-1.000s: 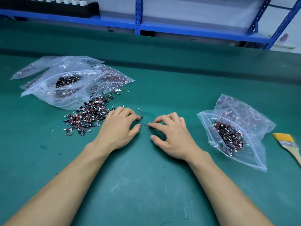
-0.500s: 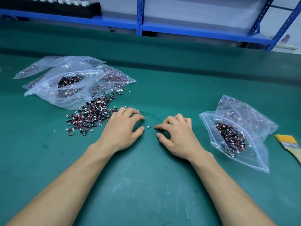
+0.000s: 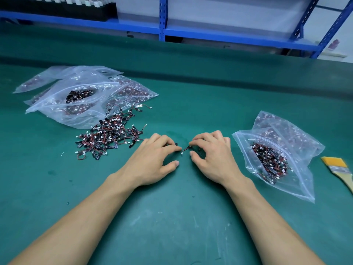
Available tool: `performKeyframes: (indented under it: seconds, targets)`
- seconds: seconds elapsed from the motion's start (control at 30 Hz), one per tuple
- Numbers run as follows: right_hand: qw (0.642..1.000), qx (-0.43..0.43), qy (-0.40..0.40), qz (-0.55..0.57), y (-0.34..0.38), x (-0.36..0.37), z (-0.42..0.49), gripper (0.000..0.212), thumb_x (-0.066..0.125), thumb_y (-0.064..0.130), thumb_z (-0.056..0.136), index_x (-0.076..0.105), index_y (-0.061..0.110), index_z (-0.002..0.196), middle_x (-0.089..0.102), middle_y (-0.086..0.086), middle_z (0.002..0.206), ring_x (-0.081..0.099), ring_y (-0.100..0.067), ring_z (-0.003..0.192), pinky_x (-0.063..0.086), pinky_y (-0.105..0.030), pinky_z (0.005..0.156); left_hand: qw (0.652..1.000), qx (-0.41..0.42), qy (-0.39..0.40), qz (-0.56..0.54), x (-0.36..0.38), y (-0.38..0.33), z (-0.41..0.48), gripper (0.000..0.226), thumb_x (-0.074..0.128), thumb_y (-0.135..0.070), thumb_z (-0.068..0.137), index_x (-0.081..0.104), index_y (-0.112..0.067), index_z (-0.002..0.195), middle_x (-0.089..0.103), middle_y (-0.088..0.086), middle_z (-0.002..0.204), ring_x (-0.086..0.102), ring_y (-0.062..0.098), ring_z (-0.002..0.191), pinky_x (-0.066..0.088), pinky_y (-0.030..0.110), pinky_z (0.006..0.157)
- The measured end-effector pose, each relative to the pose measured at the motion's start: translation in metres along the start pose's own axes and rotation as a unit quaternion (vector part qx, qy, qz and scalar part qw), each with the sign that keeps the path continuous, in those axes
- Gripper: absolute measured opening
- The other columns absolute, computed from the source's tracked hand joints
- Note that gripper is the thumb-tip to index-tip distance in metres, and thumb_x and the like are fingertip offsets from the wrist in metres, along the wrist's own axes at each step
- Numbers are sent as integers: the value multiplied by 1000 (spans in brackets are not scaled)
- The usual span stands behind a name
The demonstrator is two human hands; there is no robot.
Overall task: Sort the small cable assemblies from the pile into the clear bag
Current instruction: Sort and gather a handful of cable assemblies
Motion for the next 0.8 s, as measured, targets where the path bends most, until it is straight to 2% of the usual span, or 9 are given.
performKeyframes:
  seconds: [0.17, 0.27, 0.37, 0.6, 0.7, 0.8]
  targets:
    - [1000, 5, 3, 7, -5, -2, 0, 29, 61, 39, 89, 72, 32, 115, 57, 13, 104, 43, -16, 102, 23, -33, 88, 1000, 16, 5, -9, 2, -5, 1, 44, 57, -46, 94, 54, -35, 137, 50, -18, 127, 39, 10, 119, 35, 33, 98]
    - [999, -22, 40, 5, 3, 6, -2, 31, 56, 46, 91, 71, 36, 116, 55, 15, 108, 40, -14, 104, 22, -34, 92, 1000, 16, 0, -10, 0, -3, 0, 41, 56, -44, 95, 56, -36, 135, 51, -18, 126, 39, 10, 118, 35, 33, 98]
    - [998, -29, 54, 4, 4, 9, -1, 27, 58, 47, 92, 71, 37, 114, 57, 19, 112, 38, -12, 105, 22, -34, 94, 1000, 16, -4, -7, -2, -1, 0, 40, 56, -46, 94, 58, -35, 133, 52, -19, 126, 40, 9, 119, 33, 30, 98]
    - [999, -16, 27, 36, -1, 2, -1, 27, 60, 40, 90, 71, 32, 113, 62, 19, 108, 43, -12, 103, 22, -32, 92, 1000, 3, -18, -3, -8, 4, -1, 39, 55, -46, 94, 58, -34, 132, 53, -18, 125, 42, 11, 118, 34, 32, 100]
    - [999, 17, 4, 47, -12, -5, 1, 24, 56, 32, 88, 73, 29, 104, 64, 17, 102, 44, -14, 100, 21, -31, 87, 998, -21, -55, -6, -17, 10, -2, 35, 59, -39, 94, 61, -30, 127, 57, -15, 121, 45, 14, 112, 38, 37, 100]
    - [999, 36, 15, 37, -21, -2, 1, 13, 63, 24, 90, 75, 28, 95, 65, 18, 101, 44, -15, 100, 19, -29, 84, 993, -57, -99, -4, -29, 23, -4, 29, 62, -34, 92, 65, -27, 120, 60, -13, 116, 47, 17, 108, 40, 40, 97]
Point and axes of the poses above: each hand's wrist, its own z-axis towards the middle knuckle, its own x-axis out of the palm, y = z × x, the point moved 8 cm from there along z, towards the middle knuckle
